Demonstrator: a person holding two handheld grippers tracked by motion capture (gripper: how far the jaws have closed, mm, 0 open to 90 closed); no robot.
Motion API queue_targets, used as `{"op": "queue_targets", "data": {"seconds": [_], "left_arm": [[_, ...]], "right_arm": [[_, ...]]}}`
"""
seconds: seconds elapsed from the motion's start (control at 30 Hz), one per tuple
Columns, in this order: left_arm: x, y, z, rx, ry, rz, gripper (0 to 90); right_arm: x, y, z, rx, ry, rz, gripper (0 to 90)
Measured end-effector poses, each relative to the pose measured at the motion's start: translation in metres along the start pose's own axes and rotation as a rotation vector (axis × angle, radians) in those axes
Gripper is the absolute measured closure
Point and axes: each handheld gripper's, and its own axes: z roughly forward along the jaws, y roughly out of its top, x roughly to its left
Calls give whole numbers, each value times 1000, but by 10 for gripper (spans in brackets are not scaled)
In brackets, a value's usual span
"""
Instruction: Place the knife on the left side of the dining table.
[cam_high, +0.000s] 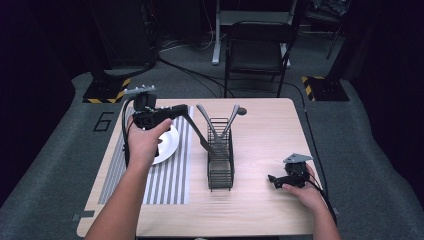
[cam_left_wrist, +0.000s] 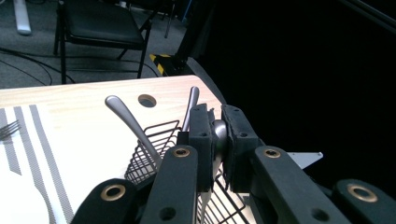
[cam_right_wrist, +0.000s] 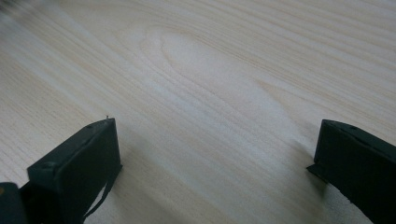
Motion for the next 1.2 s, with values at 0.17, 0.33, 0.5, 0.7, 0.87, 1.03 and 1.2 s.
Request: {"op": "queue_targets", "data": {"seconds": [0.17, 0.33, 0.5, 0.7, 0.87, 1.03, 1.2], "left_arm": [[3, 4, -11, -19, 11, 0, 834], [4, 6, -18, -37, 20, -7, 834], [10, 8, -29, -53, 30, -13, 834], [16, 7, -37, -68, 36, -13, 834], [20, 4, -44, -70, 49, -32, 834], [26, 0, -45, -66, 63, -29, 834], [34, -6, -45, -67, 71, -44, 834]], "right_arm": [[0, 0, 0, 0, 0, 0, 0], [0, 0, 0, 0, 0, 0, 0], [0, 0, 0, 0, 0, 0, 0], [0, 0, 0, 0, 0, 0, 0], [0, 0, 0, 0, 1, 1, 0], [0, 0, 0, 0, 1, 1, 0], [0, 0, 0, 0, 1, 1, 0]]}}
